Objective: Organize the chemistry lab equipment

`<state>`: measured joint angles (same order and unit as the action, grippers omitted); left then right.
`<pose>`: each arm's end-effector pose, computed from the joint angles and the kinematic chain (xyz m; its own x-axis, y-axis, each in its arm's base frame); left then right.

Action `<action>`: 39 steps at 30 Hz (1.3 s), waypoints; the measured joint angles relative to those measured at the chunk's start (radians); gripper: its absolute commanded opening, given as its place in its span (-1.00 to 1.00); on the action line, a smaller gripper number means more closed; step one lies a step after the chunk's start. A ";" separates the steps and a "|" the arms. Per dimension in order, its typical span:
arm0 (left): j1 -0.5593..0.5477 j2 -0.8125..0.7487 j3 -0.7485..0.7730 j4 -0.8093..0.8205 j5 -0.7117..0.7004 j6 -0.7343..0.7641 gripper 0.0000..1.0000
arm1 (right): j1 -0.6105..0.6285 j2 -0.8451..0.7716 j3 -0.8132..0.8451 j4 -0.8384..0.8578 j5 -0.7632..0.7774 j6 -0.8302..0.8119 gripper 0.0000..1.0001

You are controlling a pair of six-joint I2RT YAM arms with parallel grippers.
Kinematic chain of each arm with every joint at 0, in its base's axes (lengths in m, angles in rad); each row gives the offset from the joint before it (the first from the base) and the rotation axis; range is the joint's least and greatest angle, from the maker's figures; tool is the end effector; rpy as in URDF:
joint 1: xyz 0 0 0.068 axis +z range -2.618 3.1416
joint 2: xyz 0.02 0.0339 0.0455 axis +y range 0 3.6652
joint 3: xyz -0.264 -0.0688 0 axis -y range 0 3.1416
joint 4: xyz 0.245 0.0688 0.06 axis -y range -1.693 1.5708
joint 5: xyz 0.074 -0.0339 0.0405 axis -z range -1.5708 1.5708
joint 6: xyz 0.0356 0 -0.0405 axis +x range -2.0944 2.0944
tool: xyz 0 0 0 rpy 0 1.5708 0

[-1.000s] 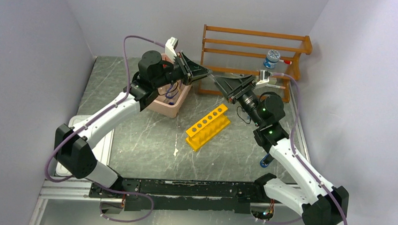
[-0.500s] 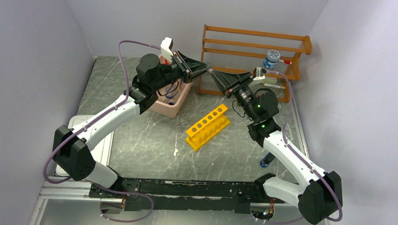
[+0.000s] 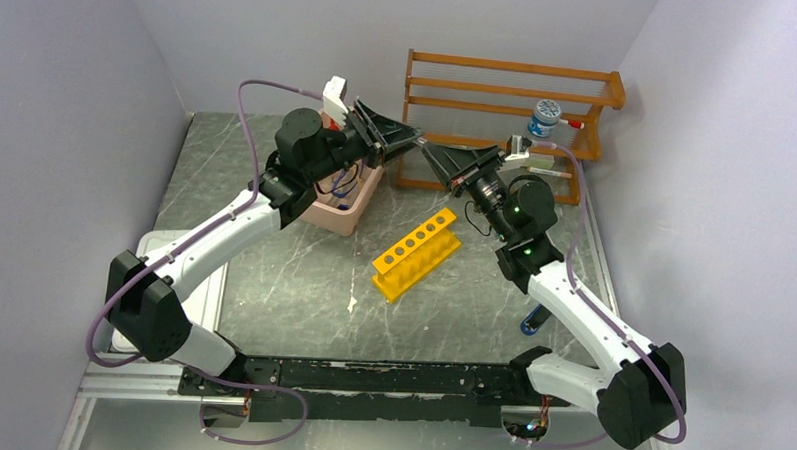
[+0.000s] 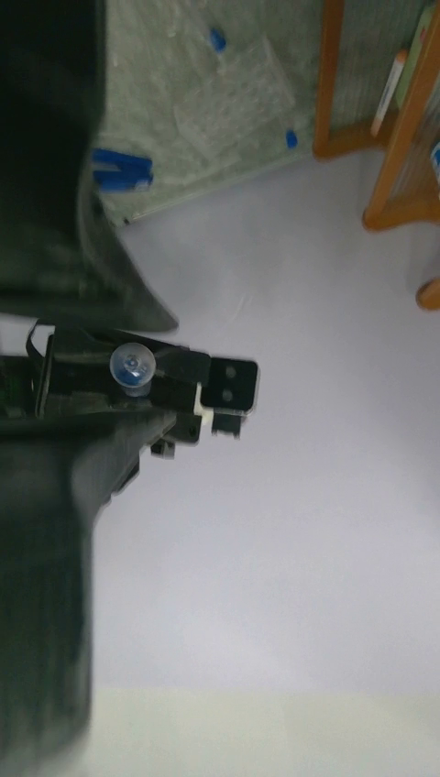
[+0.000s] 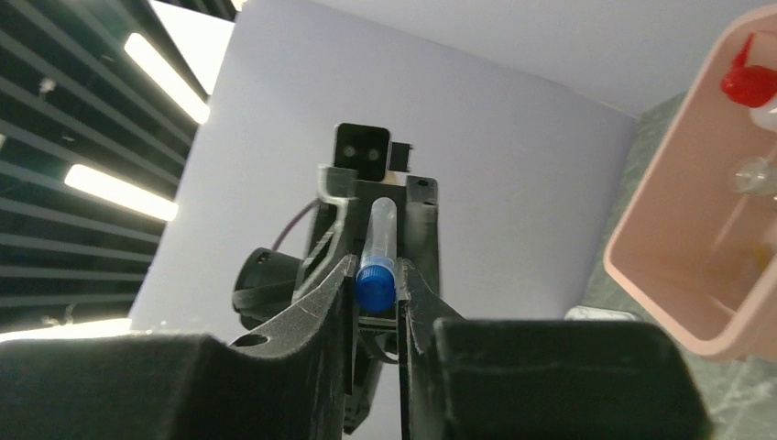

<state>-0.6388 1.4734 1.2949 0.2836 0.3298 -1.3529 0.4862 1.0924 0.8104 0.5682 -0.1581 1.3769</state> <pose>0.2767 -0.2198 0.4031 -0.7850 -0.5676 -0.2482 0.2601 0.0616 -0.9636 0.2230 0.1242 0.3681 -0.5357 0.8129 -0.2285 -0.3596 0.0252 0.9328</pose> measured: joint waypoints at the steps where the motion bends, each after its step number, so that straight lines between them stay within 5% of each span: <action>1: 0.000 0.000 0.004 -0.023 0.000 0.017 0.51 | -0.003 -0.003 0.008 -0.025 -0.003 -0.013 -0.73; 5: 0.010 -0.005 0.033 -0.132 0.001 0.125 0.76 | -0.047 -0.030 0.069 -0.186 -0.037 -0.109 -0.72; 13: 0.062 -0.132 0.038 -0.415 -0.043 0.469 0.75 | -0.217 -0.026 0.326 -0.754 -0.074 -0.508 -0.70; 22: 0.066 -0.335 -0.046 -0.648 -0.140 0.801 0.71 | -0.275 0.110 0.426 -1.312 0.105 -0.850 -0.69; 29: 0.066 -0.365 -0.086 -0.732 -0.138 0.895 0.70 | -0.363 0.268 0.474 -1.457 0.273 -0.941 -0.69; 39: 0.065 -0.341 -0.097 -0.732 -0.126 0.932 0.69 | -0.449 0.444 0.549 -1.402 0.400 -0.994 -0.69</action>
<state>-0.5739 1.1324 1.1980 -0.4488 0.2035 -0.4210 0.0376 1.5360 1.3594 -0.8333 0.2417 0.3832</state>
